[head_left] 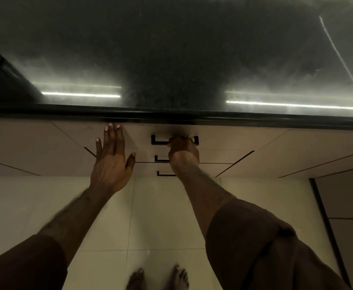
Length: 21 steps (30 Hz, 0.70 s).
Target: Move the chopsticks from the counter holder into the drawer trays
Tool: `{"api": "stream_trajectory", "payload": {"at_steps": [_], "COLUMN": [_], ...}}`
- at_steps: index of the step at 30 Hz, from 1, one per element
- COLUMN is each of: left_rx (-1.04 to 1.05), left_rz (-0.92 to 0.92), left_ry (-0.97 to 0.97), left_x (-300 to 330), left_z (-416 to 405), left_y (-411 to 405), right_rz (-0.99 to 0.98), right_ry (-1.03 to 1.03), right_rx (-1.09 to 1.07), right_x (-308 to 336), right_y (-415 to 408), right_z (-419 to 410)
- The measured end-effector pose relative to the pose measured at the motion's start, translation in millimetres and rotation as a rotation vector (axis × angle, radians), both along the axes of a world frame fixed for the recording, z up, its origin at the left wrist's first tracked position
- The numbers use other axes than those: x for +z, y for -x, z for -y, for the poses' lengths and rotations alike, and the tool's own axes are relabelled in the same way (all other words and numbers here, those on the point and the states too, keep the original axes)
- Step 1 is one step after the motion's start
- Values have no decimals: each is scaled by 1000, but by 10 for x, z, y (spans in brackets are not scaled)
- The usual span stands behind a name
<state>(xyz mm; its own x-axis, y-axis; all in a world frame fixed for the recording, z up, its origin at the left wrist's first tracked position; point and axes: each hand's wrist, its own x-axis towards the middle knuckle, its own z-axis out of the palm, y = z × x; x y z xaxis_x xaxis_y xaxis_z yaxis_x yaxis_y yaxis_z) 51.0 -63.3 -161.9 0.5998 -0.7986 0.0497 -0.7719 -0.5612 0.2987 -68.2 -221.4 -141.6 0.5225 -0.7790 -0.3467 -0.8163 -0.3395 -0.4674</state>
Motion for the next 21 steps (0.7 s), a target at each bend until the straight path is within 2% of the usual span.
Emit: {"api": "stream_trajectory", "payload": {"at_steps": [2, 10, 12, 15, 21], "left_rx": [5, -9, -13, -20, -67], "left_rz": [-6, -5, 0, -3, -7], "left_ry": [-8, -47, -45, -27, -4], "left_x": [33, 207, 257, 347, 543], "left_z": [37, 68, 62, 55, 39], "left_y": [-12, -70, -48, 51, 275], "right_rz": [0, -92, -84, 30, 44], "right_ry": [-38, 49, 150, 348, 375], "right_rx": [-37, 132, 233, 291, 319], "right_x": [34, 144, 182, 233, 491], "right_y": [-30, -10, 91, 304, 522], "right_z": [33, 154, 133, 49, -34]}}
